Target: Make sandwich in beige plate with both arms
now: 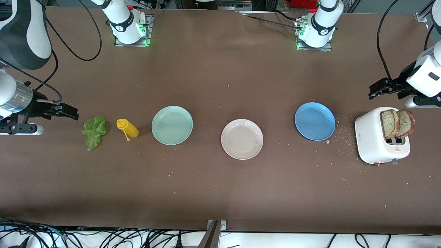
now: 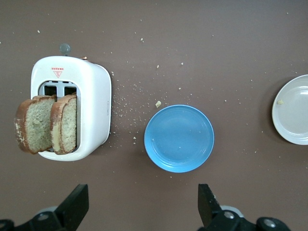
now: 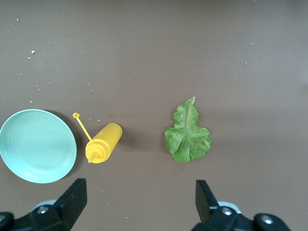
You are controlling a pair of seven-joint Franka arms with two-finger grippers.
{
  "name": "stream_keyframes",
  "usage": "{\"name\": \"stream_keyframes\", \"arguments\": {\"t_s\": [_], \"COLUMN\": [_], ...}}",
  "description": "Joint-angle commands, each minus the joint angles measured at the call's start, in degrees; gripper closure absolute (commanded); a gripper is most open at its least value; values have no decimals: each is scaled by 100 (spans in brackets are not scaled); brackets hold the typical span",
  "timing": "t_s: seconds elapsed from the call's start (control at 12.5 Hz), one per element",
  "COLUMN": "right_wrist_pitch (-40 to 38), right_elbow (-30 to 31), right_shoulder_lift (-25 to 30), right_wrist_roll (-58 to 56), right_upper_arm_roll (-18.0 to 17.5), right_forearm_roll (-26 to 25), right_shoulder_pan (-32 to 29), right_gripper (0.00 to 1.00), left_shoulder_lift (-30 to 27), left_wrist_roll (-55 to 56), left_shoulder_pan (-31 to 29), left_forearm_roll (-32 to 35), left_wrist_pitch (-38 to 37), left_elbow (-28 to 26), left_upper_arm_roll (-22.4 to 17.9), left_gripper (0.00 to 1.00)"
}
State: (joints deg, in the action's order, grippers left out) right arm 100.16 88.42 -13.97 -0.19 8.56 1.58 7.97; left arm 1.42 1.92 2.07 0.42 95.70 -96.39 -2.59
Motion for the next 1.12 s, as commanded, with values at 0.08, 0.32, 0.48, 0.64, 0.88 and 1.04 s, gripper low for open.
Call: {"name": "stream_keyframes", "arguments": {"t_s": [0.08,0.32,0.48,0.64,0.88,1.04], "right_wrist_pitch": [-40,-40,-31,-5,-48,-57], "right_elbow": [-71,-71,-71,-71,-71,-71], "right_shoulder_lift": [-9,-9,-9,-9,-9,0], "right_wrist_roll": [46,46,46,37,81,11], "right_upper_arm_roll": [23,23,23,23,23,23], "right_forearm_roll": [106,106,97,106,106,106], "right_shoulder_pan": [11,11,3,-24,-15,11], "right_gripper": [0,0,0,0,0,0], "left_shoulder_lift": [16,16,16,16,16,16], "left_wrist_roll": [-95,-95,-95,-95,-35,-34], "left_shoulder_pan": [-67,-67,-67,-67,-67,-67], "left_forearm_roll": [-139,-139,-138,-139,-139,-139], "left_wrist_pitch": [27,27,27,27,19,19], "left_elbow": [23,23,23,23,23,23], "left_upper_arm_roll": [48,48,57,48,48,48], "left_gripper": [0,0,0,0,0,0]}}
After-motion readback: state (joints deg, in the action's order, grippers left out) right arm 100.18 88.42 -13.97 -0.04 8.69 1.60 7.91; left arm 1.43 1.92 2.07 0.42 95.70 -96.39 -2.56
